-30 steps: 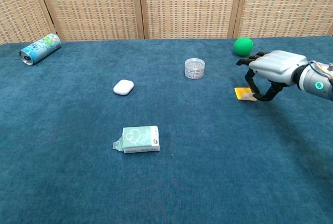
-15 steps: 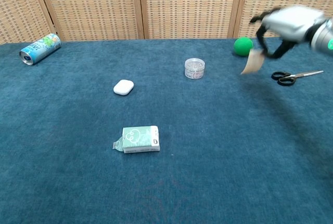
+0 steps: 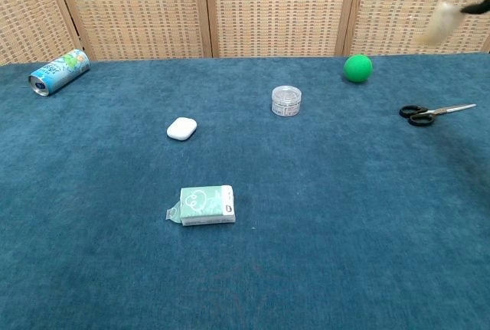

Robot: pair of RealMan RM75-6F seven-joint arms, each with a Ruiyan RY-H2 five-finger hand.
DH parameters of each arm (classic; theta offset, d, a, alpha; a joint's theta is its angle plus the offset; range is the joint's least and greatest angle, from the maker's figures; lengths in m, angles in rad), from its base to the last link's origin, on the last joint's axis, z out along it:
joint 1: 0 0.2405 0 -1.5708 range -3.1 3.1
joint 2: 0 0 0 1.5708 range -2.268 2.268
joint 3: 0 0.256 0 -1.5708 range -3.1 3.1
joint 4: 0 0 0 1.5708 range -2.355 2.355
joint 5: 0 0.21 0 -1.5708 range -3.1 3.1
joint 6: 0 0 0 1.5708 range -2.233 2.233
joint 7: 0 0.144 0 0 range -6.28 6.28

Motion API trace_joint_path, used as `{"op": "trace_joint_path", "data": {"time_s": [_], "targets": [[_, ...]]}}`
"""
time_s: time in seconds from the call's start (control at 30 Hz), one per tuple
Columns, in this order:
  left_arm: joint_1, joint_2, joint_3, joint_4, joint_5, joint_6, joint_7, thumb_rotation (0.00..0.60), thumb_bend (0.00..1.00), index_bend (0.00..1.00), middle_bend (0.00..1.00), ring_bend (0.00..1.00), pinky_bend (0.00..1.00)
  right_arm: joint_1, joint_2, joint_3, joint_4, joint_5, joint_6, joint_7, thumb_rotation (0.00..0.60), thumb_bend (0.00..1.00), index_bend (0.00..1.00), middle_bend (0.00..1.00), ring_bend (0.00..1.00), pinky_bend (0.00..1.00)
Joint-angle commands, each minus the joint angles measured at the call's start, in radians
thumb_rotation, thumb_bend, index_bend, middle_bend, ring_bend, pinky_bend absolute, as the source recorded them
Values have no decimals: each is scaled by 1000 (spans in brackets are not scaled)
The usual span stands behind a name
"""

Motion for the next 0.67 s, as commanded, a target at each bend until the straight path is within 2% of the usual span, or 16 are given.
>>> {"op": "trace_joint_path", "data": {"time_s": [0.03,0.13,0.23,0.5,0.67], "targets": [[4,5,3,-3,5,6,-9,600,0,0,0,0,0,-121,107,-41,-194,-54,144,46,600,53,0,0,0,0],[10,13,6,-6,16,16,-23,600,0,0,0,0,0,-194,150,-74,-302,-97,242,63,600,48,0,0,0,0],[15,21,11,-8,30,26,-41,600,0,0,0,0,0,-266,165,-117,-365,-148,340,65,600,12,0,0,0,0],[38,46,26,-13,78,70,-92,600,0,0,0,0,0,-439,163,-258,-412,-312,558,49,600,0,0,0,0,0],[52,56,30,-13,100,102,-118,600,0,0,0,0,0,-510,144,-303,-411,-363,634,39,600,0,0,0,0,0]]}}
